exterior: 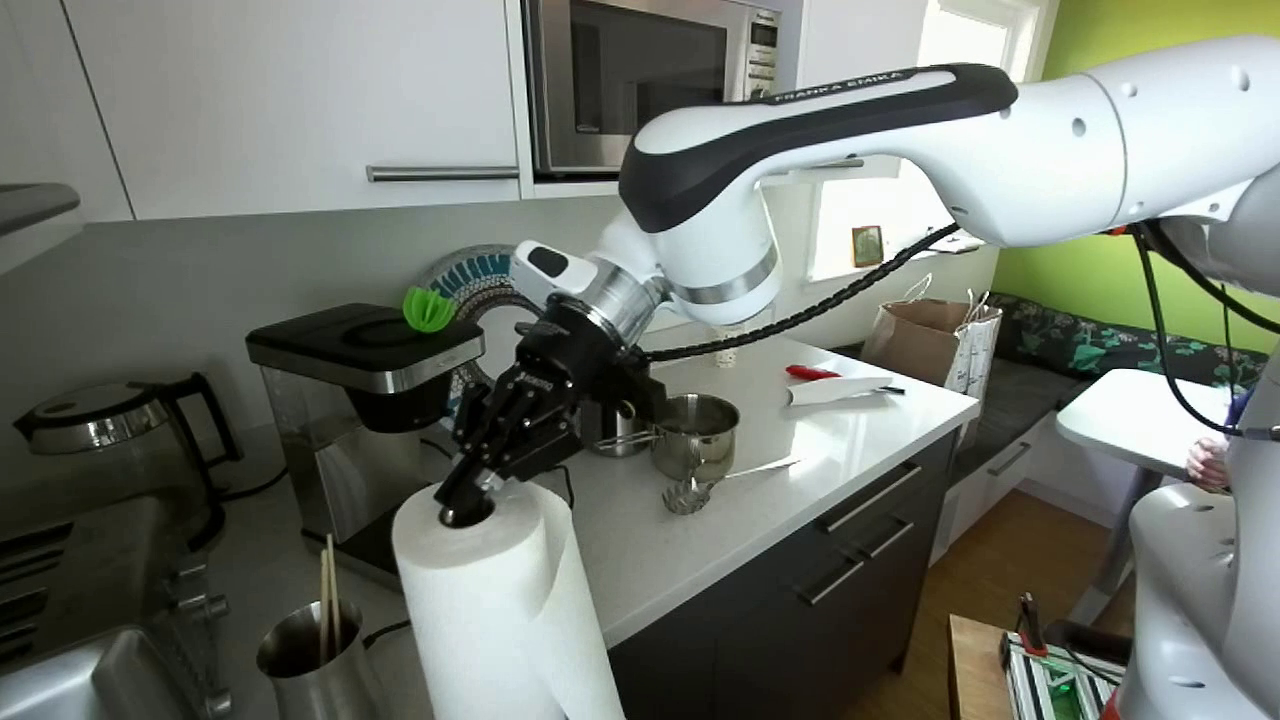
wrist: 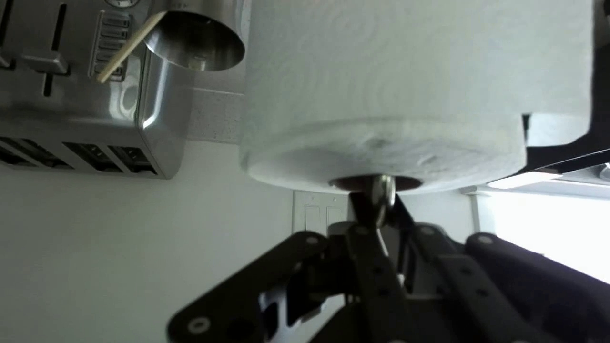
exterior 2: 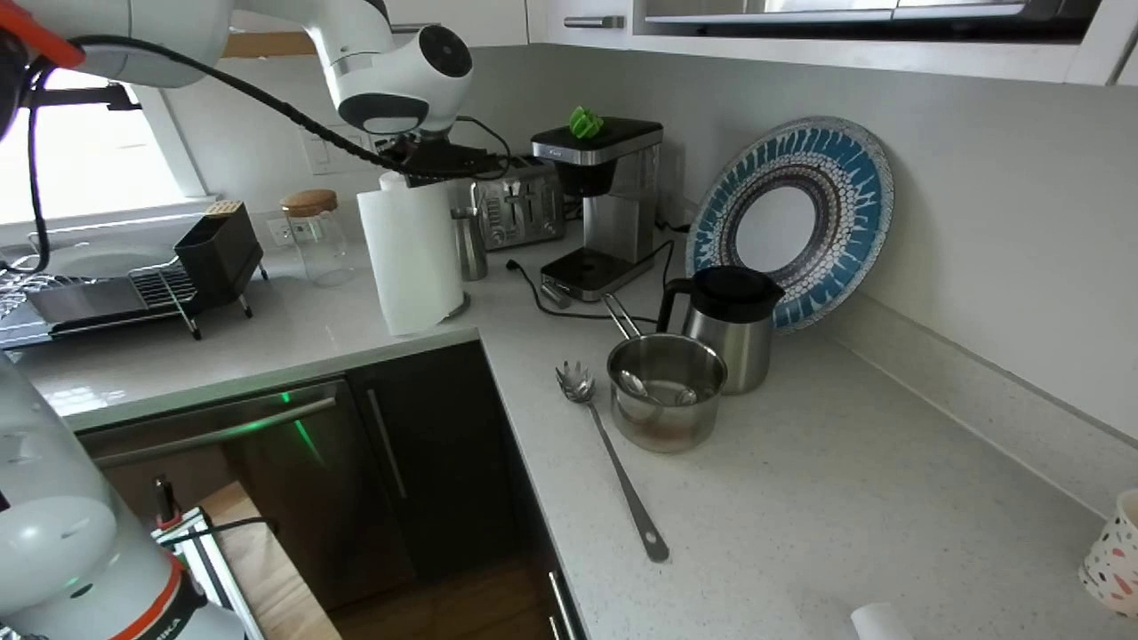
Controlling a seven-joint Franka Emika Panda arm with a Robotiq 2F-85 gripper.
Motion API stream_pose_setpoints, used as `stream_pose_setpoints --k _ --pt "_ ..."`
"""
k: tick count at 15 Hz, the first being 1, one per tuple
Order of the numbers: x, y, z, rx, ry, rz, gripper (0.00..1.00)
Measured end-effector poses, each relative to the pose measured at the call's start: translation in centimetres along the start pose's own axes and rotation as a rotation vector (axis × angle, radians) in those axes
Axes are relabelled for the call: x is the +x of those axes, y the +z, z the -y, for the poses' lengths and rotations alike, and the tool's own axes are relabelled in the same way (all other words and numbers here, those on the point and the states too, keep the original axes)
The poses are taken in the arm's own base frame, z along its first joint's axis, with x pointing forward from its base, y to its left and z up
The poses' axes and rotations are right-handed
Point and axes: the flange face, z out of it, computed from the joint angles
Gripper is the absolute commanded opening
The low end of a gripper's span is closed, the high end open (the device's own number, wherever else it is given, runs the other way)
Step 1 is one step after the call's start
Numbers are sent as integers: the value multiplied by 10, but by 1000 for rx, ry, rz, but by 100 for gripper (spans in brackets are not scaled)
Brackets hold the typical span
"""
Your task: Pick up the paper tower roll stand and move it to the left together with the paper towel roll
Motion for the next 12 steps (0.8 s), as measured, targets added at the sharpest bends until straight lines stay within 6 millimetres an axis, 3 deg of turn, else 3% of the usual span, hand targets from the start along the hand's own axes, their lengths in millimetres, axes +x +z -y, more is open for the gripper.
stream_pose_setpoints --k 3,7,12 --pt "36 32 -2 -53 -85 11 3" --pt "81 59 -5 -68 -169 -25 3" --pt "102 86 -29 -23 -210 -79 3"
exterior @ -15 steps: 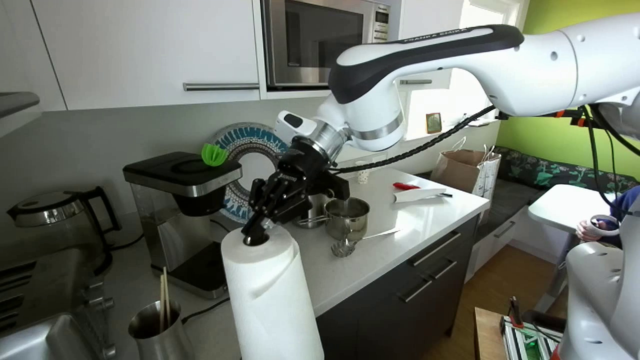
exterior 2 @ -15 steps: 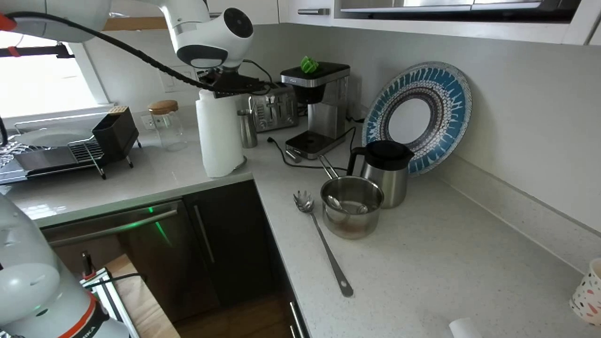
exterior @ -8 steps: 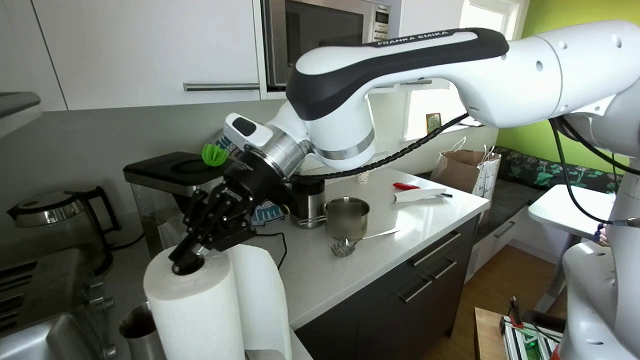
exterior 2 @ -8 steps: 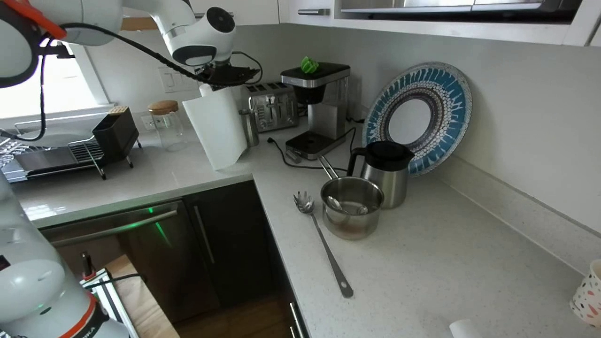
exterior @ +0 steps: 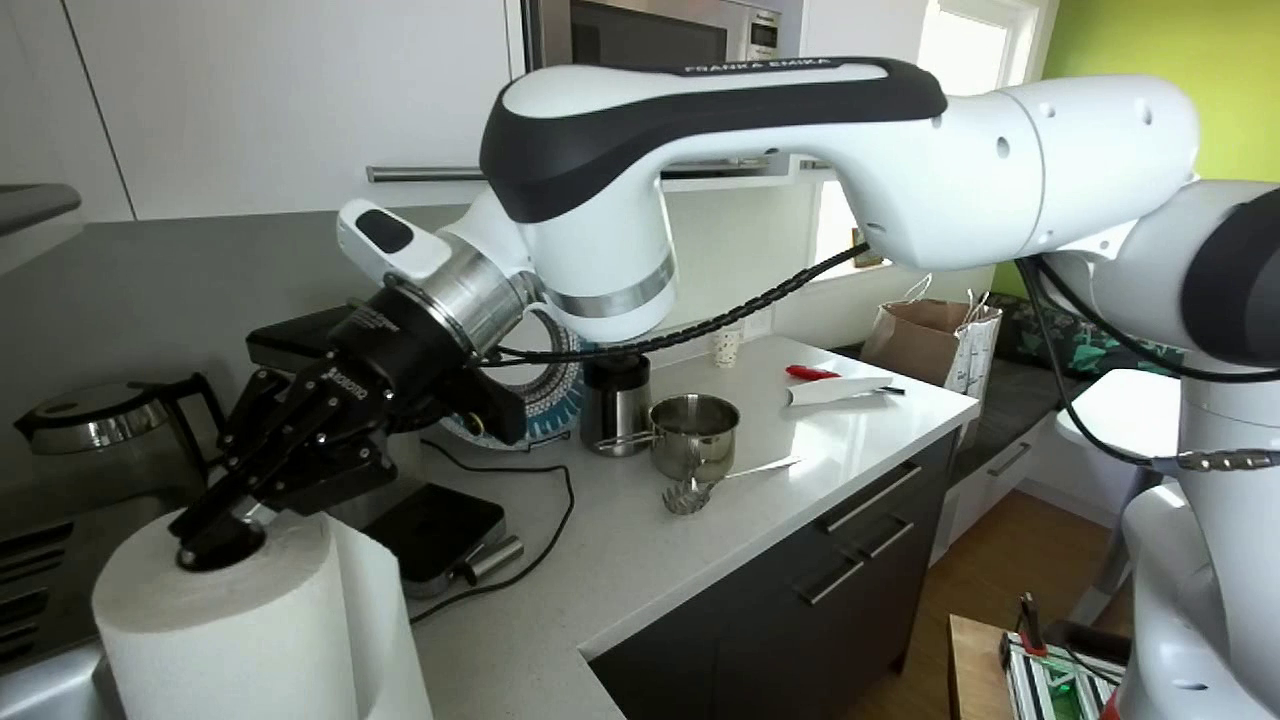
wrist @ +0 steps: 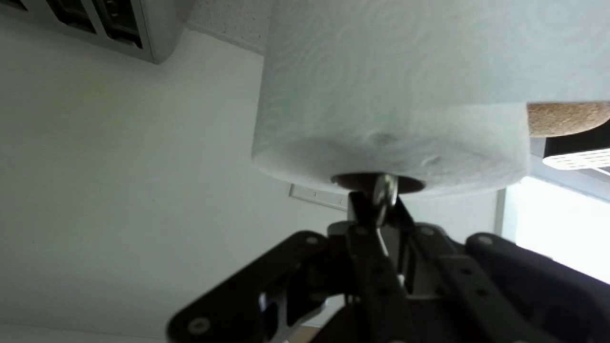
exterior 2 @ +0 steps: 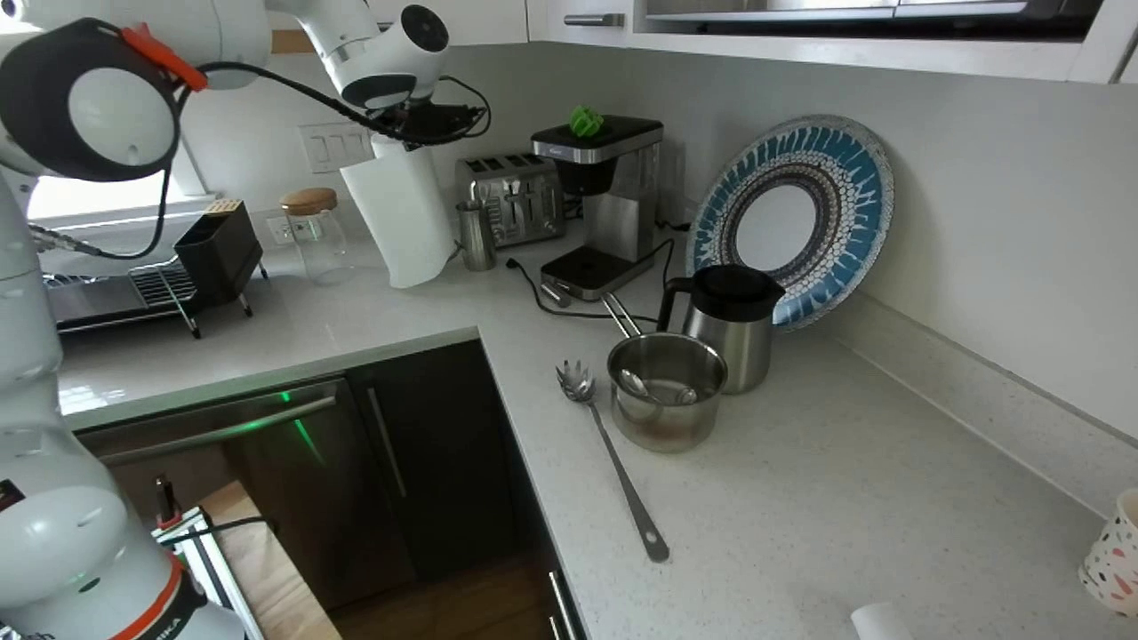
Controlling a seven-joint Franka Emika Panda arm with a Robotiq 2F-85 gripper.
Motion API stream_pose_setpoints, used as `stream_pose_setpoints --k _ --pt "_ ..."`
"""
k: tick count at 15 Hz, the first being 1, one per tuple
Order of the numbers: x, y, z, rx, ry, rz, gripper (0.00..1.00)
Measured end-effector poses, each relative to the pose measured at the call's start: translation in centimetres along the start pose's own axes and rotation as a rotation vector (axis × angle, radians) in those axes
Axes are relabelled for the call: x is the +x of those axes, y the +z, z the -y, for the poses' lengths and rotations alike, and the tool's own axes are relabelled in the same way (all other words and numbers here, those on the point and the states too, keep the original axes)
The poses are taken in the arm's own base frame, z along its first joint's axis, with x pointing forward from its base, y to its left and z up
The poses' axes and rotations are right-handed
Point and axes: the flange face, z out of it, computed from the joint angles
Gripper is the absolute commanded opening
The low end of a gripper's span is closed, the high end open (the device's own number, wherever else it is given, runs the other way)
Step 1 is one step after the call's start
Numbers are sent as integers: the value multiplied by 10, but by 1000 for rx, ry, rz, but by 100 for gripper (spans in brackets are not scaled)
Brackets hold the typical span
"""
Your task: Pick up the paper tower roll stand and move it to the left together with the paper towel roll
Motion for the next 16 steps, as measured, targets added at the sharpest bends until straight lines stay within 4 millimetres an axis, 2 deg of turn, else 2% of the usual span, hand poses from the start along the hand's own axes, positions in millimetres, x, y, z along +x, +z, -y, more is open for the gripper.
stream_pose_setpoints --k 5,8,11,12,14,16 --pt "-6 38 -23 110 -21 -63 3" --pt "-5 62 -26 176 -28 -83 3" --pt "-5 75 -26 203 -15 -33 3" --pt "-4 77 -26 203 -14 -11 37" --pt "-3 79 -26 201 -6 16 45" --pt "6 74 -30 187 -3 11 60"
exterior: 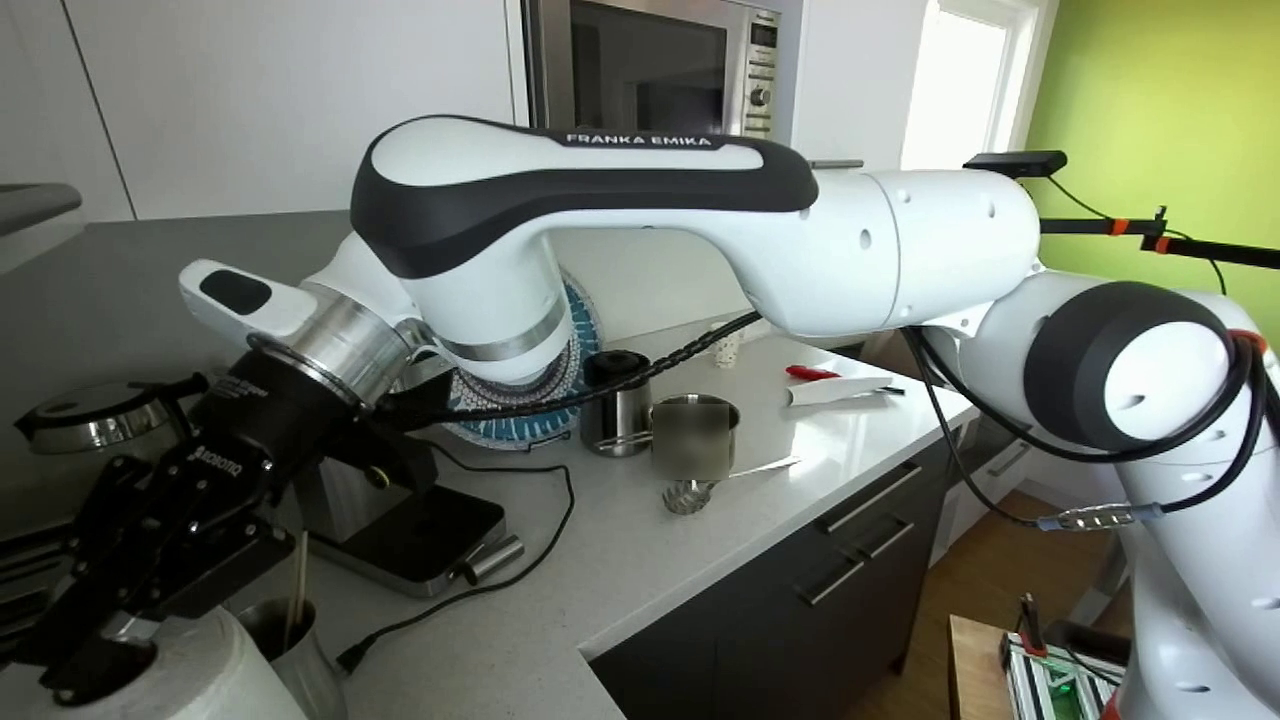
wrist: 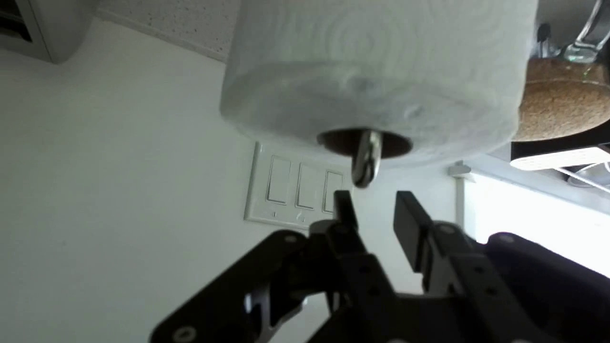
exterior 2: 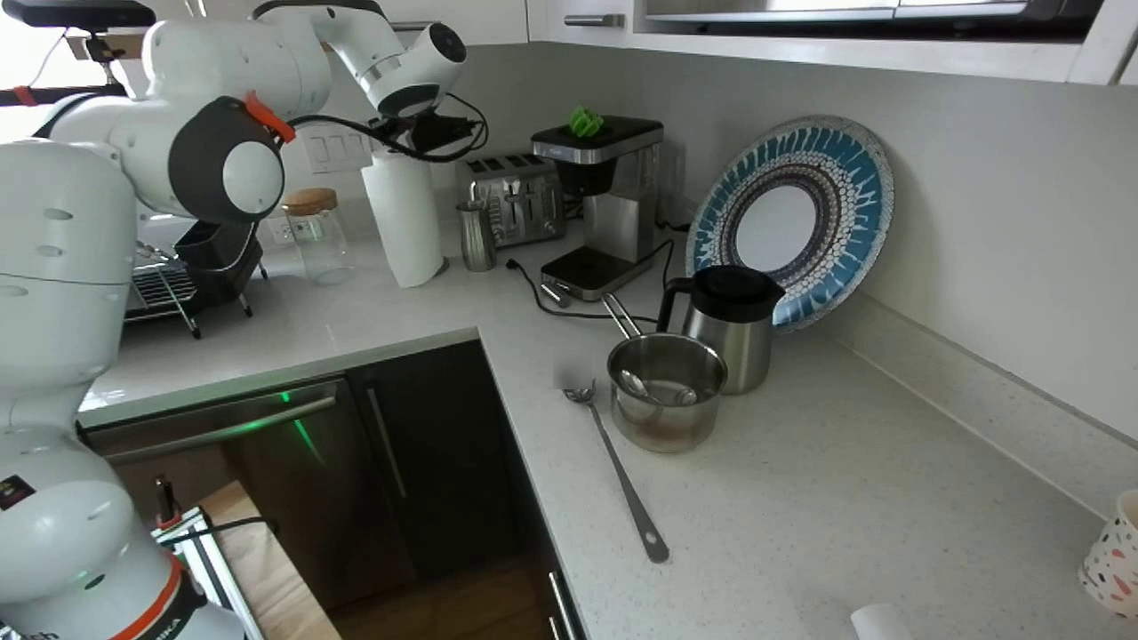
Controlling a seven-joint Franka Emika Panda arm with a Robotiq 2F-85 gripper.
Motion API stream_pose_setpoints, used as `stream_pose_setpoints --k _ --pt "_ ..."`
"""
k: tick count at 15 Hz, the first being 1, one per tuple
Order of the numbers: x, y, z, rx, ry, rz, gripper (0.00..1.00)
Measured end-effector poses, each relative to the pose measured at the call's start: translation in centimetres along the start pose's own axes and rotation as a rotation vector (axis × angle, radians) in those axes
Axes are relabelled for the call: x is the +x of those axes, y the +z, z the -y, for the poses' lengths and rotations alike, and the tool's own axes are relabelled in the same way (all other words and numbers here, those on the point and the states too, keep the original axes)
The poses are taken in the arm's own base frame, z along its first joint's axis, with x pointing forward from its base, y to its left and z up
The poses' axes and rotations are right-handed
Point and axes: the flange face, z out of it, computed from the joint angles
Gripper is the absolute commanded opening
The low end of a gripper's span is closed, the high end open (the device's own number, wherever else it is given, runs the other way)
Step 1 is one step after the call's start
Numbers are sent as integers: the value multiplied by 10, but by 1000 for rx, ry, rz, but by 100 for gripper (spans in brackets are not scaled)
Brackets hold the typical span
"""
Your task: Pick up the paper tower roll stand and move it to the left together with the paper towel roll
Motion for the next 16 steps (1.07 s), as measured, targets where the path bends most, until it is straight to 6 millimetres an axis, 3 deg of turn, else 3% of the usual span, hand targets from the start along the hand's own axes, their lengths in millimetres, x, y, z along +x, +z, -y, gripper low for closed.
stream_pose_setpoints --k 5,10,13,16 --pt "44 -29 2 -52 -50 -17 98" --pt "71 -79 25 -123 107 113 100" --pt "79 -113 55 -145 218 191 100" --pt "86 -134 99 -127 311 298 100"
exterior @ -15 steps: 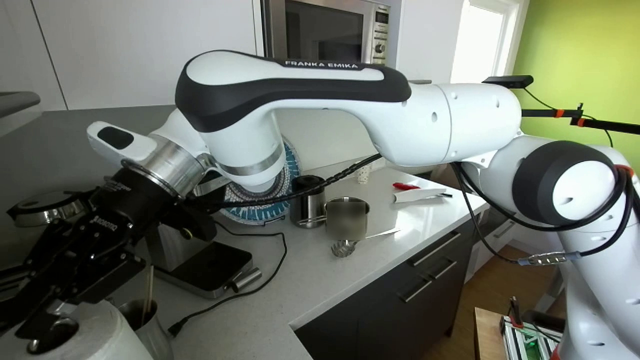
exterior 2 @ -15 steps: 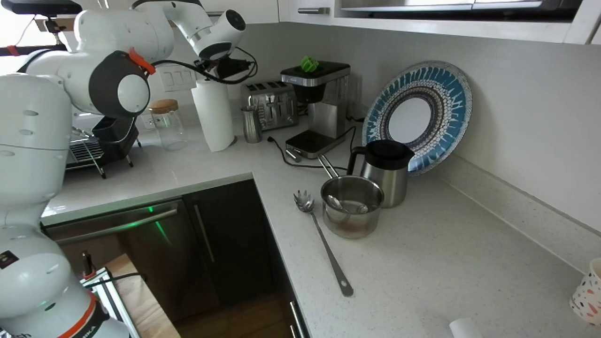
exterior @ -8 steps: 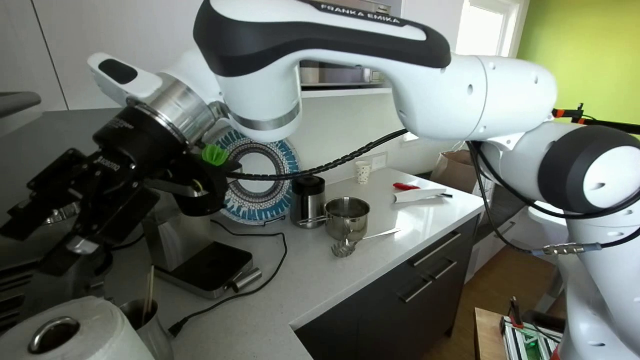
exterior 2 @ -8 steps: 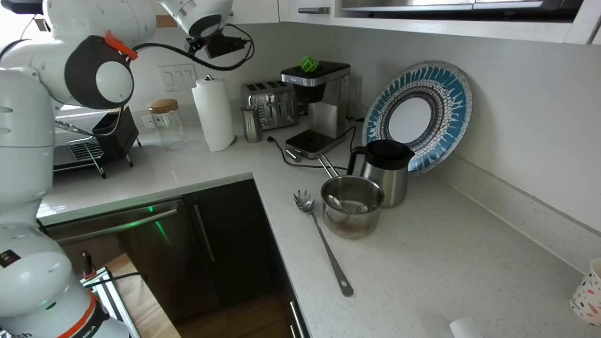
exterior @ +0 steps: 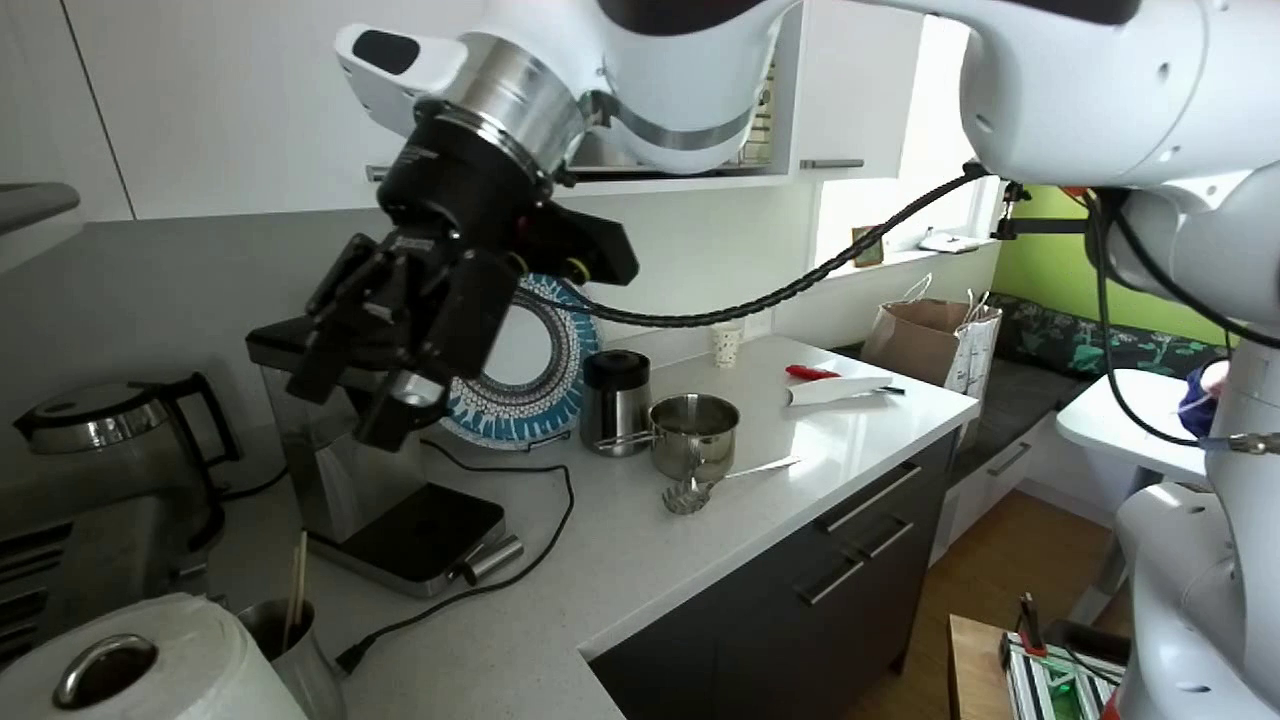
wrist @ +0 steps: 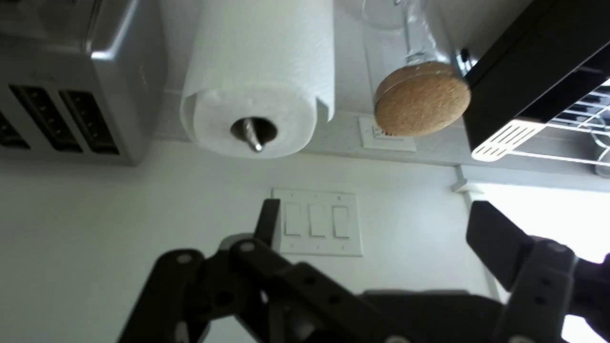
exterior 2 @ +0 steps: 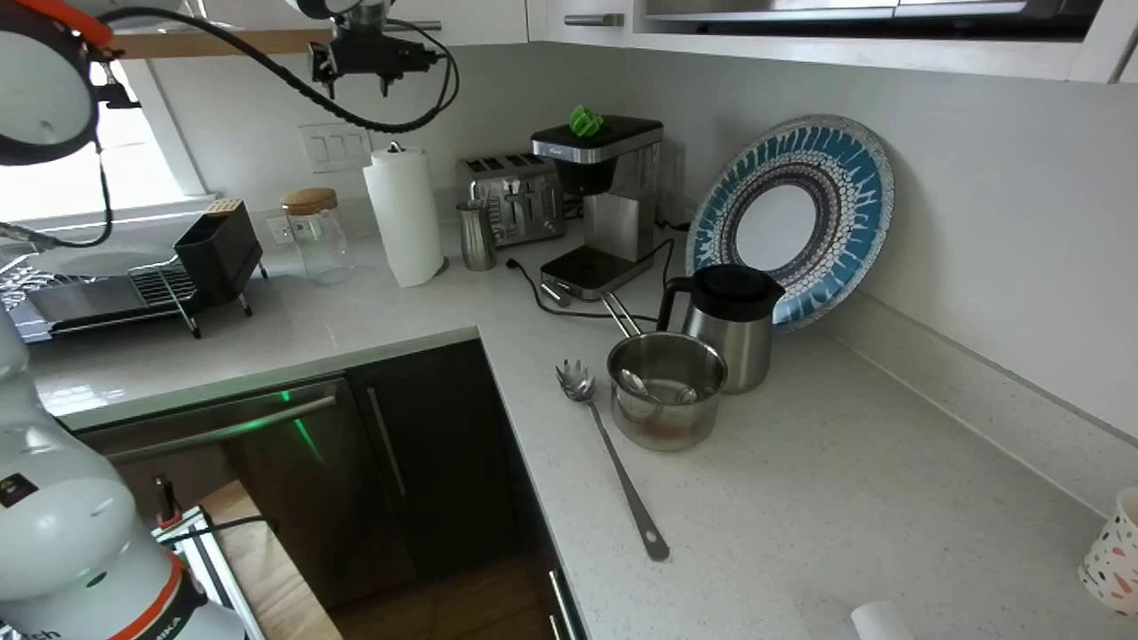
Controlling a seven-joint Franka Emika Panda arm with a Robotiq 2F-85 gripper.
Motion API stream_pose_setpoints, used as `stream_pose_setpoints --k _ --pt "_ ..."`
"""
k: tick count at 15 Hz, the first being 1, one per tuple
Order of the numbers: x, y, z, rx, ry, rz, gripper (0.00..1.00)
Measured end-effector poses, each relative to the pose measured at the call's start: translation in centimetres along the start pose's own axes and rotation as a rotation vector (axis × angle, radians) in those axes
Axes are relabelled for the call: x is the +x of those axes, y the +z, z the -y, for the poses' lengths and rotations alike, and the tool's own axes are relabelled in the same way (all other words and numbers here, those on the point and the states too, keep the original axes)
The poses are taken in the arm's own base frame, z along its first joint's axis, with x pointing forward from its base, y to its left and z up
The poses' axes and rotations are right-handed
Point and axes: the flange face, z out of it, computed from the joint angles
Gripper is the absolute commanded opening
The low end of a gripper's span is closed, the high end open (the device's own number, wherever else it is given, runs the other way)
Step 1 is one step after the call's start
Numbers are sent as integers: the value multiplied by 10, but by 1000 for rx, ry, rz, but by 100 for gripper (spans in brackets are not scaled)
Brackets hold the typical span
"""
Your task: Pick up the paper tower roll stand and move it to the left together with the paper towel roll
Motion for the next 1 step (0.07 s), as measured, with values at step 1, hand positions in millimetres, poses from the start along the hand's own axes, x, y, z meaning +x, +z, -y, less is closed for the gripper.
stream_pose_setpoints --k 1 --pt "-5 -3 16 18 12 48 100"
